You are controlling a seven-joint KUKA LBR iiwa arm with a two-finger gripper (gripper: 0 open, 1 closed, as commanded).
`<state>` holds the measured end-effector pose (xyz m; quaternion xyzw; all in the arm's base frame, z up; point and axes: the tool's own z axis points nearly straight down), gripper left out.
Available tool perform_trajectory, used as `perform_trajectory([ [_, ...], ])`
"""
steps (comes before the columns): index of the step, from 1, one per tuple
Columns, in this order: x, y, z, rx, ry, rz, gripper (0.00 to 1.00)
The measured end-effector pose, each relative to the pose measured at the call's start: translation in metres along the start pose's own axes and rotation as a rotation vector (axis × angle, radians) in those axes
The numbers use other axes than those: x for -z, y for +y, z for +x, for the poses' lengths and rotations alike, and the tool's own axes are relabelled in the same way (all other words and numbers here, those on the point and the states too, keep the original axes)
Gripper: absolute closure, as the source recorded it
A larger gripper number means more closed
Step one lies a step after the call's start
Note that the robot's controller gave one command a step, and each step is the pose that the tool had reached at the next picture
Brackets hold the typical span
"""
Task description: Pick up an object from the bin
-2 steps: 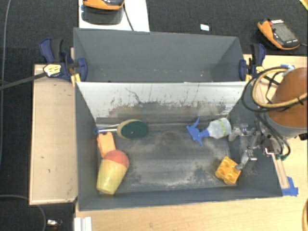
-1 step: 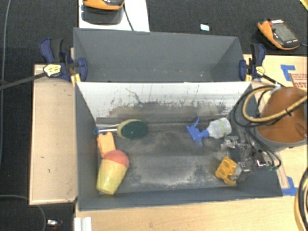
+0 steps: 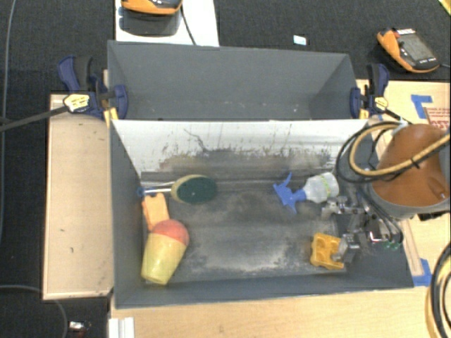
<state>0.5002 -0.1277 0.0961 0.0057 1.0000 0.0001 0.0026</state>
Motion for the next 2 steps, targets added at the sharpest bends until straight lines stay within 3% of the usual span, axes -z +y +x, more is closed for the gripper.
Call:
perform_trajectory([
  [1,-0.003,0.001,-0.005,-0.064,-0.001,0.001,0.0],
  [2,-0.013,0.018,-0.017,0.223,-0.007,0.003,0.0],
])
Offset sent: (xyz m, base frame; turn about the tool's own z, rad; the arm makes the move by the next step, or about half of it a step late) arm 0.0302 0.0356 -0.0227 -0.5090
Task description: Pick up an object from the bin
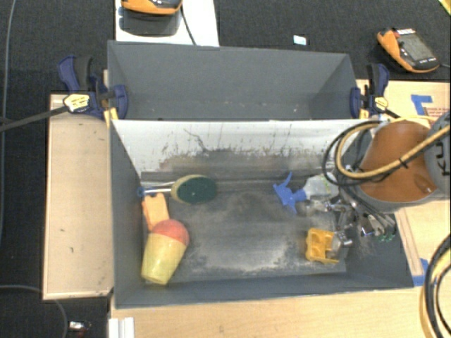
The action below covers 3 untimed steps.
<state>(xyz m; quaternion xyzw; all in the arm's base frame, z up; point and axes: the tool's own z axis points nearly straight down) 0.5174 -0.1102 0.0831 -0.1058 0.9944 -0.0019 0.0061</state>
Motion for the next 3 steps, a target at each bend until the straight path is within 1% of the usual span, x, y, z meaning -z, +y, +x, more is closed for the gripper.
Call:
perform_trajectory([
  [1,-0.011,0.002,0.027,0.289,0.004,-0.002,0.0],
  [2,-0.01,0.017,0.026,0.478,-0.001,0.001,0.0],
  [3,-0.011,0.009,0.019,0.649,-0.001,0.0,0.0],
])
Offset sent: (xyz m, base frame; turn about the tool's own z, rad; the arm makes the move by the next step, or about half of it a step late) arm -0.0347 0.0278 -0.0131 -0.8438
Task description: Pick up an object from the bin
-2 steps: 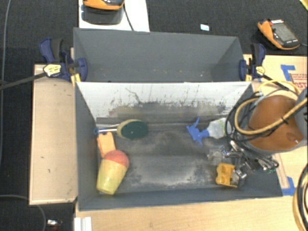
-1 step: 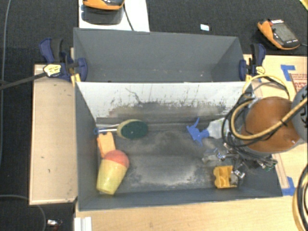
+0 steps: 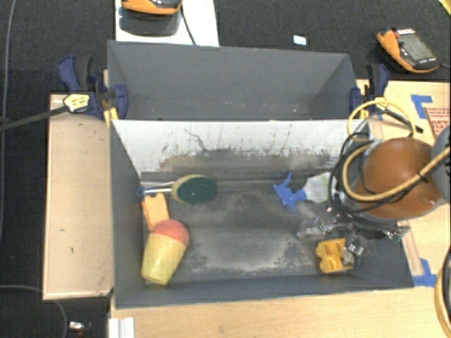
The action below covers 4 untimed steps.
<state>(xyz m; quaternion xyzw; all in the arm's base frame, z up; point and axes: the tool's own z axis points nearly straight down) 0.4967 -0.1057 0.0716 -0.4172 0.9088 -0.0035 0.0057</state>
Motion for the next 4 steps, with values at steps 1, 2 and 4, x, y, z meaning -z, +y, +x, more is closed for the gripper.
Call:
perform_trajectory([
  [1,0.0,-0.018,0.006,-0.239,-0.002,0.0,0.0],
  [2,0.001,-0.012,0.02,-0.302,0.0,0.001,1.0],
  [4,0.074,0.0,0.018,-0.379,0.001,-0.004,1.0],
])
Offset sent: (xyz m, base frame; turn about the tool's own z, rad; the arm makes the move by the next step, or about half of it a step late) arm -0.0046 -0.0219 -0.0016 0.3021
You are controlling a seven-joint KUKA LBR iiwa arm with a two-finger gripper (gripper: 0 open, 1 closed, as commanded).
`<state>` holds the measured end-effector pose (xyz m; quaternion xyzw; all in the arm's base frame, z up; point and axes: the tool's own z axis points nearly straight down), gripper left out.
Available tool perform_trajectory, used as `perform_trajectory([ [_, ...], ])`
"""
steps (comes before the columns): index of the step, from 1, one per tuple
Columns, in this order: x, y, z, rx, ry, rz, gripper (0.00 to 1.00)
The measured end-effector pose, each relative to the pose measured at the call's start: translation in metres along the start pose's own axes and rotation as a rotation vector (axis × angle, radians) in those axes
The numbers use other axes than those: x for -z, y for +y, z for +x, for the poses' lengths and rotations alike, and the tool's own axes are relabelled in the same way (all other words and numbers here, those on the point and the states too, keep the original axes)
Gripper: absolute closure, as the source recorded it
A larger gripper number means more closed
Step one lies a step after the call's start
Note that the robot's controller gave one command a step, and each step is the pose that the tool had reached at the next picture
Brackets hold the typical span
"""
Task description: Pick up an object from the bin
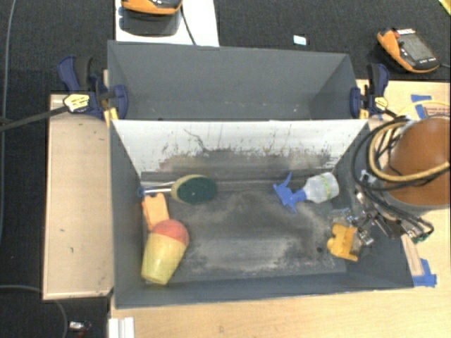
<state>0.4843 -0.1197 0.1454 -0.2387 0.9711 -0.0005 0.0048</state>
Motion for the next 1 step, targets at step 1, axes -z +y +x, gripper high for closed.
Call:
perform_trajectory([
  [1,0.0751,-0.0014,-0.0187,-0.009,-0.001,0.0,1.0],
])
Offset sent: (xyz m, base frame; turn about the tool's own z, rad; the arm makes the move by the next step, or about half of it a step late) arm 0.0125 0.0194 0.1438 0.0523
